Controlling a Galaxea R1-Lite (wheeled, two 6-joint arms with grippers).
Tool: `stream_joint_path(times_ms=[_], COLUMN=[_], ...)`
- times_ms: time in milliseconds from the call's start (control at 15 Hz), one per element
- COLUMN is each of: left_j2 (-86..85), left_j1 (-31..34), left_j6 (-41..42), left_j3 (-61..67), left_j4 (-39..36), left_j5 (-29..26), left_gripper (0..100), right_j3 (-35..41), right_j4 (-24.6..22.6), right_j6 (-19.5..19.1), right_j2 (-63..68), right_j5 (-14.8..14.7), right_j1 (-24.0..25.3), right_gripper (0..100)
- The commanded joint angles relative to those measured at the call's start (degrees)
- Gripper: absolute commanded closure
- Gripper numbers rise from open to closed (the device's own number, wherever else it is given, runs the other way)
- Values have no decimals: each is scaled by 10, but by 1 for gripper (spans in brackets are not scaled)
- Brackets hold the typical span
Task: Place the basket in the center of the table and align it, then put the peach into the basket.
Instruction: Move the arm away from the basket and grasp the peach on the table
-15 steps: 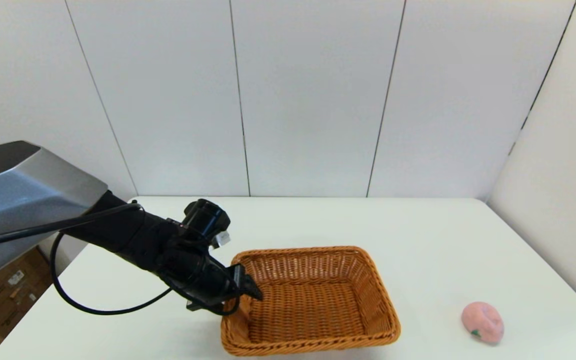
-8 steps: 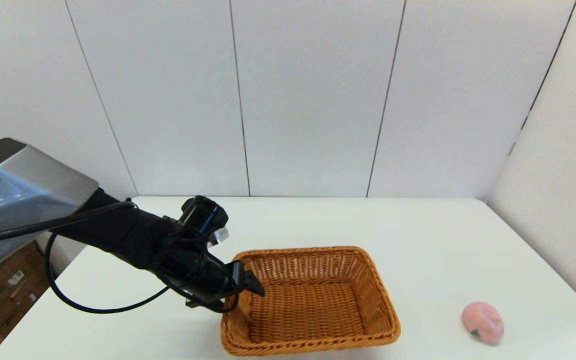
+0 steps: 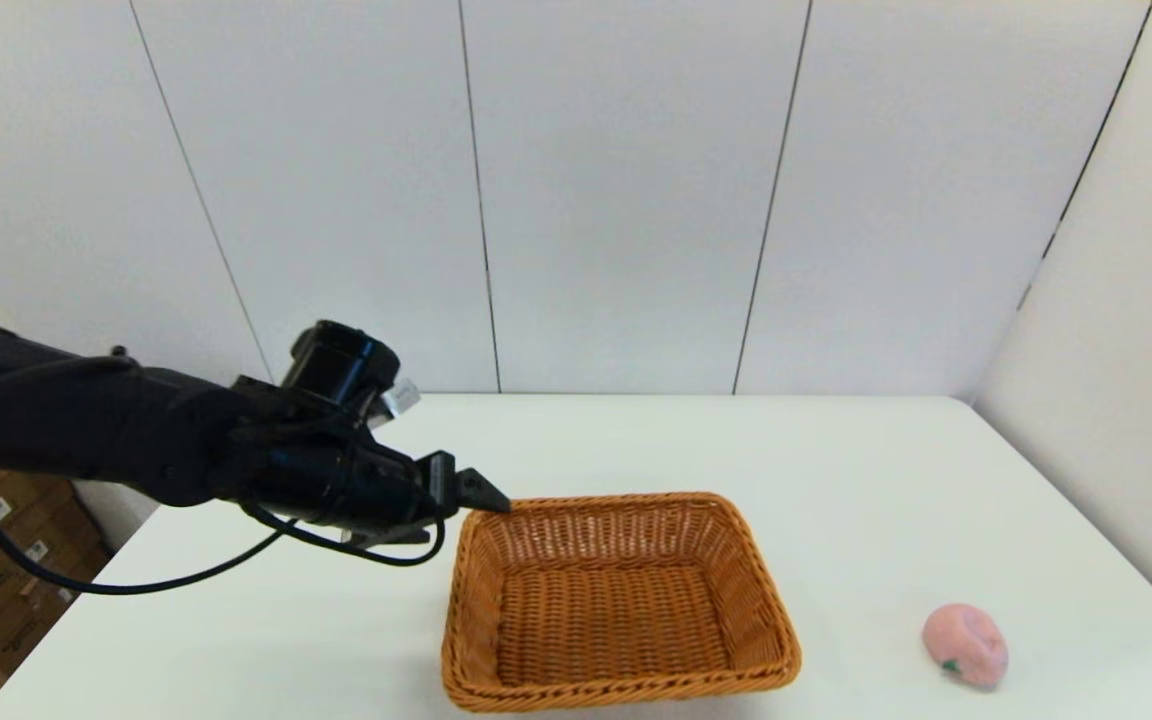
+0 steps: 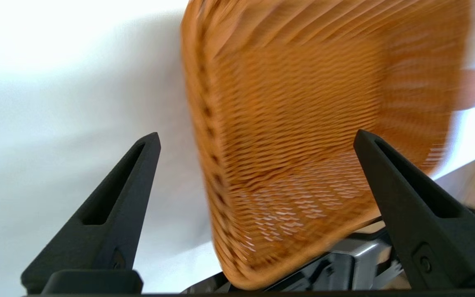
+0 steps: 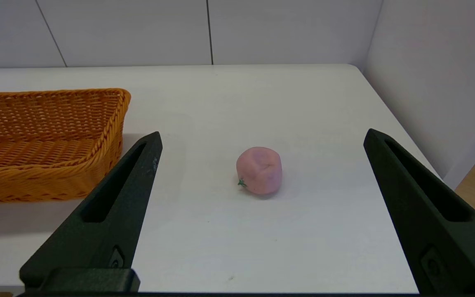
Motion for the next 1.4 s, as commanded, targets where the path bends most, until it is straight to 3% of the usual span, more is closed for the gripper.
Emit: stream_joint_path(times_ms=[67,333,667,933,1400], left_j2=[-237,-386,-546,-593,-813], left_j1=[16,16,-13,53,172], left_j6=[34,56,187,231,318], left_j3=[4,24,82,130,276], left_j4=[2,2,30,33,35], left_j5=[28,61,79,149,156], left_gripper=[0,0,0,0,0], right_j3=[0,0,-2,0,0], right_j4=[0,0,5,0,0], right_j6=[0,0,-4,-3,-2], right_j2=[0,0,0,0,0], right_j5=[0,0,0,0,0], right_j1=[0,0,0,0,0], right_gripper=[0,0,0,0,0])
